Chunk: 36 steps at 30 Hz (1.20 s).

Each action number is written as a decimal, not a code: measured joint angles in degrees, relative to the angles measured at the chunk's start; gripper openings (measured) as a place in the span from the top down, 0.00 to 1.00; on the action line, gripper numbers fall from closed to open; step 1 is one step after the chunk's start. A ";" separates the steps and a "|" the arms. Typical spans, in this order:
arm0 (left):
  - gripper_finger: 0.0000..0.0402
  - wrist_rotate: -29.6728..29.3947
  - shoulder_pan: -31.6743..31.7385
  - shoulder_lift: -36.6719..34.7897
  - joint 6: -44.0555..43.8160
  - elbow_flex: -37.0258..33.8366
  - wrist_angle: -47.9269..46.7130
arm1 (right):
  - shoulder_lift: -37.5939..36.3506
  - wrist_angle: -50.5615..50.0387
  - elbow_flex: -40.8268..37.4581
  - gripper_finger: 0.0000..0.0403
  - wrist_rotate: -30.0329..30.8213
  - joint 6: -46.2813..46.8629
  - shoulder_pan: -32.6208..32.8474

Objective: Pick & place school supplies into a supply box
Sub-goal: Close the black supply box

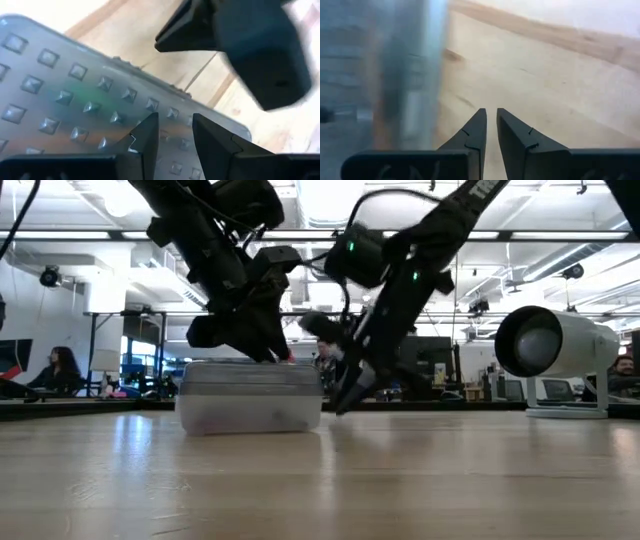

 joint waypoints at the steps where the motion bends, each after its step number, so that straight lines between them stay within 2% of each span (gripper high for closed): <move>1: 0.74 -0.30 0.02 -0.57 -0.01 -0.02 -0.02 | -0.76 0.08 0.00 0.90 0.93 -0.03 0.06; 8: 0.74 -2.94 0.00 -5.83 -0.46 0.00 1.13 | -6.31 -0.95 0.00 0.90 7.99 -3.23 -0.04; 13: 0.74 -5.46 -0.05 -11.24 -0.43 0.07 0.34 | -9.95 -5.80 0.02 0.90 12.57 -4.46 -0.05; 20: 0.74 -9.51 -3.01 -18.71 -2.12 0.13 -14.70 | -12.47 -10.72 0.04 0.90 12.53 -8.08 -0.43; 27: 0.74 -9.47 -9.59 -20.04 -10.26 -0.04 -29.47 | -12.15 -12.08 -0.41 0.90 9.71 -8.19 -0.42; 31: 0.74 -9.04 -12.61 -18.69 -15.46 -2.29 -31.65 | -12.12 -11.94 -0.59 0.90 9.49 -7.69 -0.40; 36: 0.74 -8.58 -13.11 -15.47 -19.52 -6.71 -28.54 | -12.26 -11.62 -0.59 0.90 9.49 -7.74 -0.29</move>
